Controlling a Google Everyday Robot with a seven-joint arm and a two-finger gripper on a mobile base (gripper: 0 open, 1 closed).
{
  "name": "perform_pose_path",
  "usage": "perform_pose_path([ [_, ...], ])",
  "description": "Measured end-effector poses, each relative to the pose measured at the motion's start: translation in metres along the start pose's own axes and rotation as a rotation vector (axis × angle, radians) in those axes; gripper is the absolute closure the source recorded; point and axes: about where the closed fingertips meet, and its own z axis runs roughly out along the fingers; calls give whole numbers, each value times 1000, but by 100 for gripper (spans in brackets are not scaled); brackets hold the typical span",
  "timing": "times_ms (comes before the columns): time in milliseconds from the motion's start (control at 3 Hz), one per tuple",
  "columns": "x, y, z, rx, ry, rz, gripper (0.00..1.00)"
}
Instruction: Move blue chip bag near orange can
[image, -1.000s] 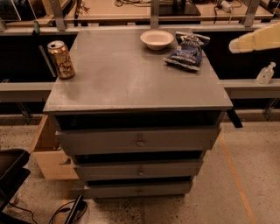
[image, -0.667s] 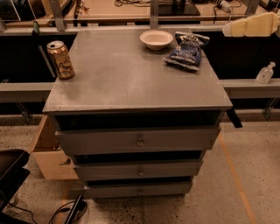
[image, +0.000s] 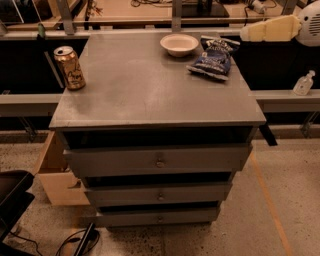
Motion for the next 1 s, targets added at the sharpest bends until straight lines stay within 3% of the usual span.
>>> perform_pose_path([
  [333, 0, 2, 52, -70, -22, 60, 0],
  [667, 9, -6, 100, -90, 9, 93, 0],
  [1000, 23, -14, 137, -77, 71, 88, 0],
])
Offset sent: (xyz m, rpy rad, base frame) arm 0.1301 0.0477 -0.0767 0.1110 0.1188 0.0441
